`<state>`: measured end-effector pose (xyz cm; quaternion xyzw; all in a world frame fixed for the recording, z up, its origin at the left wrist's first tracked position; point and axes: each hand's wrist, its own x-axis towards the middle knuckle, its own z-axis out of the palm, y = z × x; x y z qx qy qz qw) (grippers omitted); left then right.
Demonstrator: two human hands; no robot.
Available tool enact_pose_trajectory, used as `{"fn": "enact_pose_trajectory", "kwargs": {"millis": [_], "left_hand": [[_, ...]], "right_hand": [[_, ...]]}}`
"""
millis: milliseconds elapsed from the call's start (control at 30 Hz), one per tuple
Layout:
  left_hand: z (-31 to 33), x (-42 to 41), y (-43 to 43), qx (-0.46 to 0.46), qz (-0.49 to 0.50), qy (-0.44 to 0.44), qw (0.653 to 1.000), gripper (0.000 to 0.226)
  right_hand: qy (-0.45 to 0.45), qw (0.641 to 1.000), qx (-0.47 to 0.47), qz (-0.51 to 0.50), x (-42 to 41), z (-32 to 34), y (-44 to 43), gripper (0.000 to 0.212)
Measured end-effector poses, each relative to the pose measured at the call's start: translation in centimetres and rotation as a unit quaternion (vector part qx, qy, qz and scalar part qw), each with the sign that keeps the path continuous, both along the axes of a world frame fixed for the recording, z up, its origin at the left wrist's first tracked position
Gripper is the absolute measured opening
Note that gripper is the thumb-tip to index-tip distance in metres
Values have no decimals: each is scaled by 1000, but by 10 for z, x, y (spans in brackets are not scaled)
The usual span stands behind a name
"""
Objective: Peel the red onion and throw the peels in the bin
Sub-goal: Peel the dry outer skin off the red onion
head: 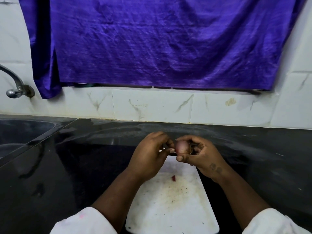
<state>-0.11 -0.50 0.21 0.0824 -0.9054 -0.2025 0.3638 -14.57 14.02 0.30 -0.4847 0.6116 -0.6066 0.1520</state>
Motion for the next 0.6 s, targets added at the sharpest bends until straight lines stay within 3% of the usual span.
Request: {"fn": "enact_pose_trajectory", "kwargs": {"millis": [67, 200, 333, 467, 600], "left_hand": [[-1, 1, 0, 34, -27, 11, 999, 12], [-1, -2, -1, 222, -92, 25, 970, 33], [-1, -4, -4, 314, -80, 34, 945, 23], [-1, -5, -2, 364, -104, 61, 923, 14], [-1, -6, -2, 341, -106, 76, 931, 11]], "right_hand": [[-19, 1000, 0, 14, 0, 0, 1, 55], [-37, 999, -8, 25, -2, -4, -1, 57], [-70, 996, -29, 41, -3, -6, -2, 55], [-95, 993, -59, 45, 0, -4, -2, 39], [-104, 993, -49, 35, -1, -3, -2, 50]]}}
